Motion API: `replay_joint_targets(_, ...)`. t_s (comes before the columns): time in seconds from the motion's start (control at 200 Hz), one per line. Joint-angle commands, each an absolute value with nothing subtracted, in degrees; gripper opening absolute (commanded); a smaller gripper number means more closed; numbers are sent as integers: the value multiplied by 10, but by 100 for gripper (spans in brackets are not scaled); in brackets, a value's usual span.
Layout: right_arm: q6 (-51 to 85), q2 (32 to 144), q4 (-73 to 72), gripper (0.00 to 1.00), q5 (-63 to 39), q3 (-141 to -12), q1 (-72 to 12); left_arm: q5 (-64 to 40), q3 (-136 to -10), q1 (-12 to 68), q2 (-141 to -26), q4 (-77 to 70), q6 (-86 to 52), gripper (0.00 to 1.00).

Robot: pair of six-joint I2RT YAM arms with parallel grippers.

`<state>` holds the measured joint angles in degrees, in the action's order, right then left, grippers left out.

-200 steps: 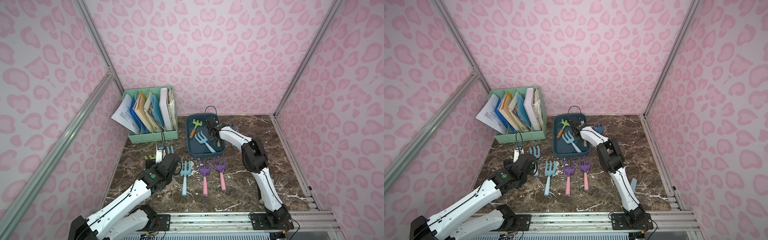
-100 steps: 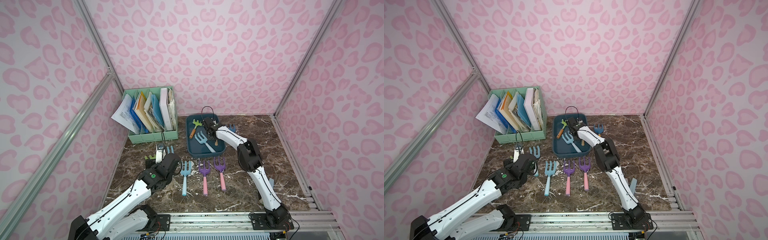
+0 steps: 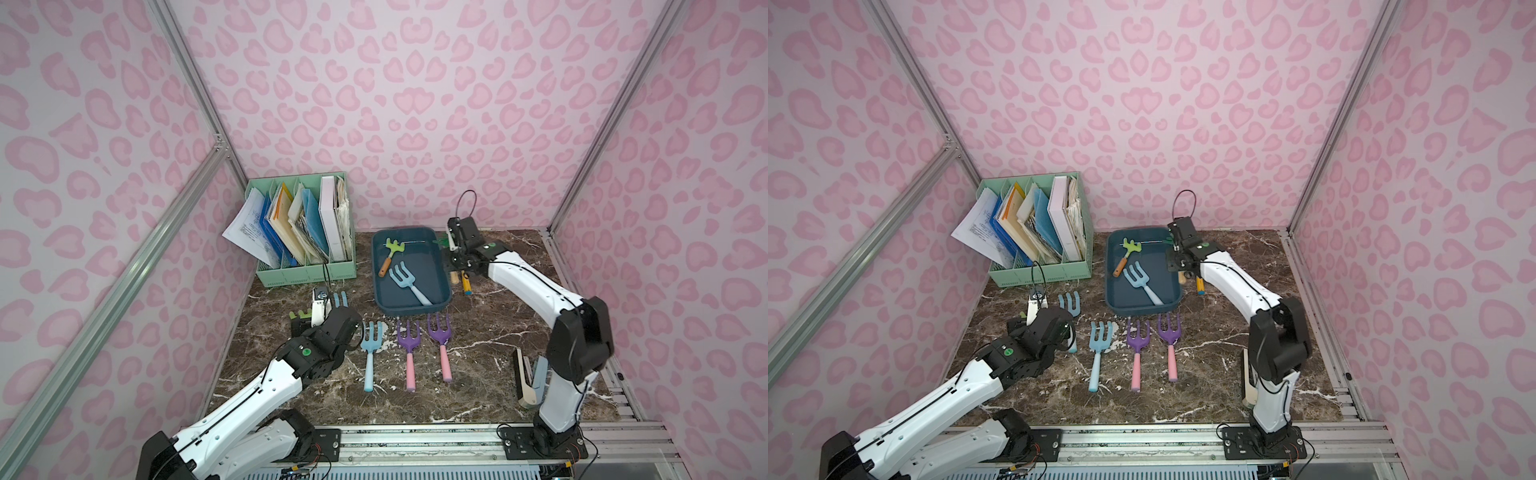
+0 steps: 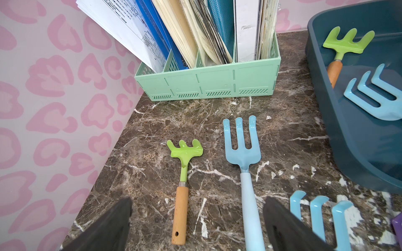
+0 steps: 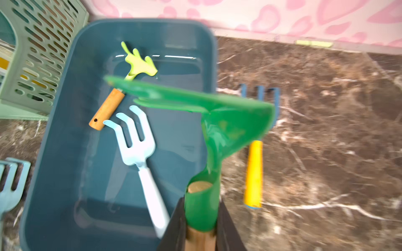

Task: Take the hand rake out of the storage box
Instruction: Pick up the rake from the storage box, then place the rake at the center of the board.

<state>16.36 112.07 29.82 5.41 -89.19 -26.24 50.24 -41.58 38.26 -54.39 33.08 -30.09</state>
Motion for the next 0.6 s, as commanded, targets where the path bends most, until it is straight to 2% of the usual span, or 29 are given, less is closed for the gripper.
replay_joint_targets(0.0,43,1093,253,0,-87,-845,-193,508,-421,382,-543,331,-308,98)
replay_joint_targets(0.22,-30,1133,247,0,-111,-854,-75,506,-420,382,-535,333,-309,98)
replay_joint_targets(0.36,-33,1193,256,0,-218,-891,-2,504,-417,382,-534,329,-308,98)
replay_joint_targets(0.595,8,1281,269,0,-173,-949,6,508,-419,382,-536,332,-309,98)
